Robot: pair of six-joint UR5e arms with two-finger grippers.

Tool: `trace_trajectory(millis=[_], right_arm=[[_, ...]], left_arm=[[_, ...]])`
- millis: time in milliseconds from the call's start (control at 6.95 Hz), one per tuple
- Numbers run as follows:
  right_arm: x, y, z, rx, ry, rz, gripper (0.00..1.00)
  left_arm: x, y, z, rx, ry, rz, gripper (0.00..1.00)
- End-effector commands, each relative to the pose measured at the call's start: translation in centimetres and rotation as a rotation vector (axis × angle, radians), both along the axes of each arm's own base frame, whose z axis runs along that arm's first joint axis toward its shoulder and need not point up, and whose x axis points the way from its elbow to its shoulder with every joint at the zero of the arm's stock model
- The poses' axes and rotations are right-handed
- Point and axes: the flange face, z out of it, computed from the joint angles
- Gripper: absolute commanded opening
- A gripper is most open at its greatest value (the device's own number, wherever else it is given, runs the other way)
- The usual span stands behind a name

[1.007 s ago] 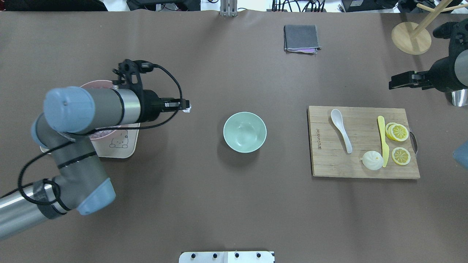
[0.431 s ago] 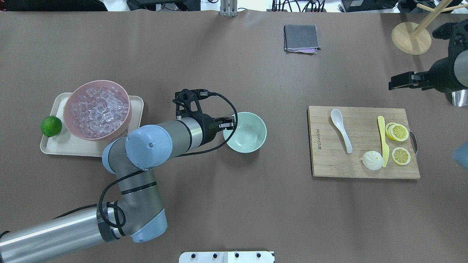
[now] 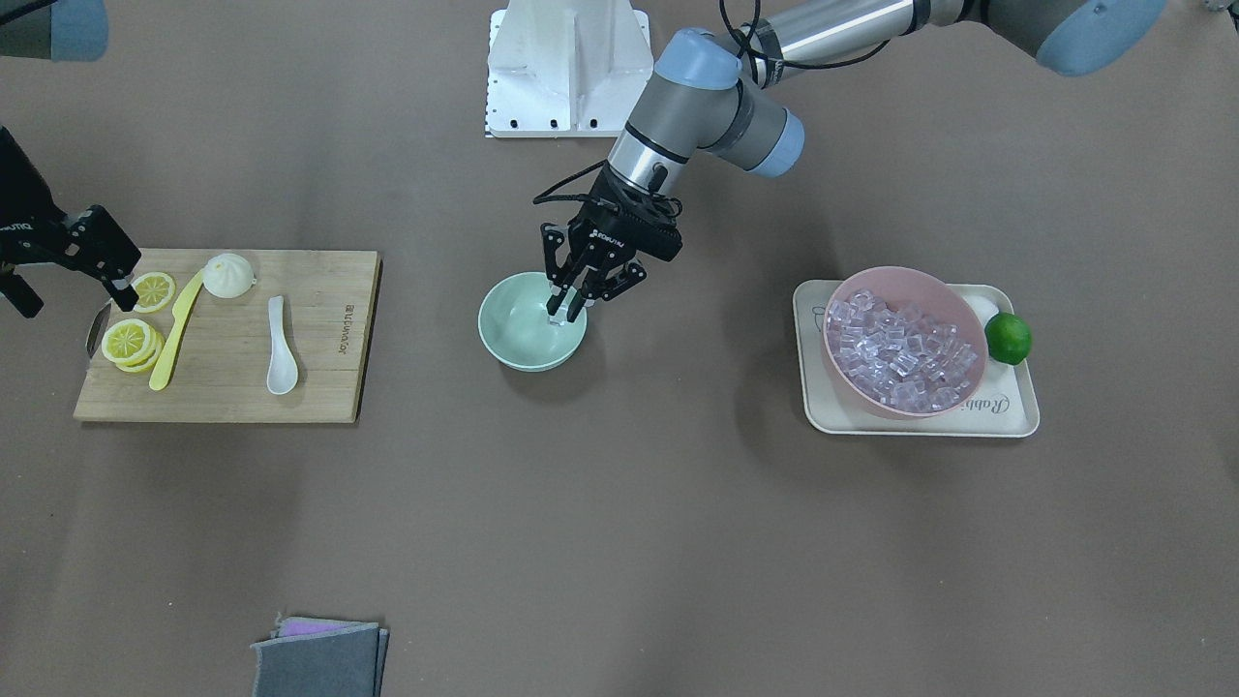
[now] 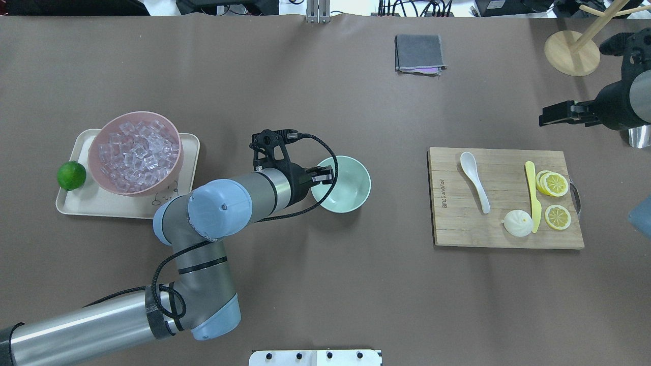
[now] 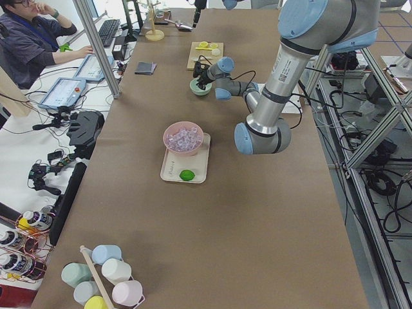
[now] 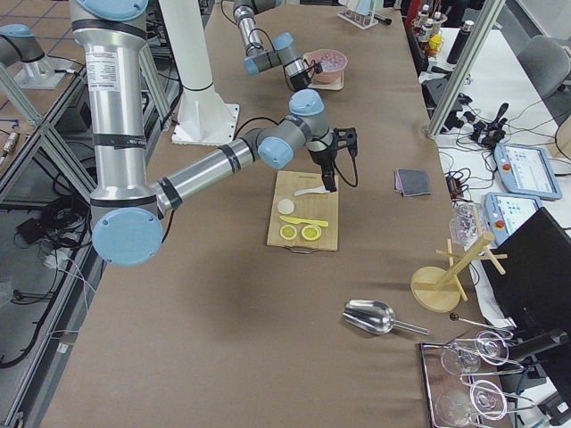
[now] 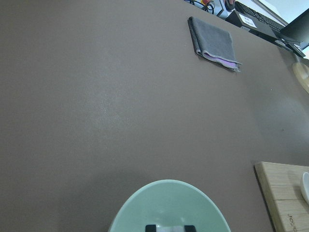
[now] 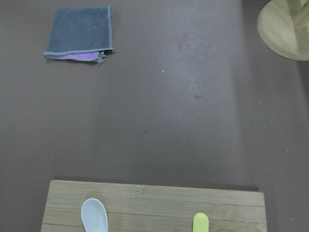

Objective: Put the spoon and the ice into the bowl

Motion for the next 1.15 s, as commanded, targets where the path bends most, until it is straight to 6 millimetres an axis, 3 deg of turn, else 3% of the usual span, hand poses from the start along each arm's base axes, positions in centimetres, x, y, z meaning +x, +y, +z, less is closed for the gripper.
trace_trajectory(millis=[0, 144, 288, 431, 575, 719, 863, 1007], right_arm=[[-0.2, 0.0, 0.0, 0.004, -0.003, -0.004, 1.00], [-0.3, 0.0, -0.1, 0.006, -0.003, -0.005, 1.00], [-0.3, 0.1, -0.1, 0.006, -0.003, -0.007, 1.00], [-1.0, 0.3, -0.3, 0.014, 0.000, -0.014, 1.00], [-3.1, 0.6, -0.8, 0.044, 0.026, -0.021, 1.00], [-4.9, 1.4, -0.9, 0.065, 0.046, -0.037, 1.00], [-6.5, 2.2, -0.9, 0.079, 0.060, -0.056, 1.00], [-8.7, 3.2, -0.6, 0.097, 0.087, -0.077, 1.00]], left_arm=[[-0.3, 0.1, -0.2, 0.017, -0.002, -0.033, 0.98], [-2.3, 0.7, -0.4, 0.059, -0.014, -0.007, 0.98], [-7.7, 1.0, 0.1, 0.108, -0.066, 0.054, 0.99], [-14.4, -0.8, 2.0, 0.084, -0.143, 0.123, 0.99], [-21.2, -4.5, 5.6, 0.072, -0.216, 0.192, 0.99], [-29.1, -8.0, 10.8, 0.131, -0.309, 0.257, 0.99], [-37.9, -10.5, 16.6, 0.182, -0.394, 0.297, 0.99], [-44.6, -11.7, 22.7, 0.219, -0.497, 0.301, 0.99]])
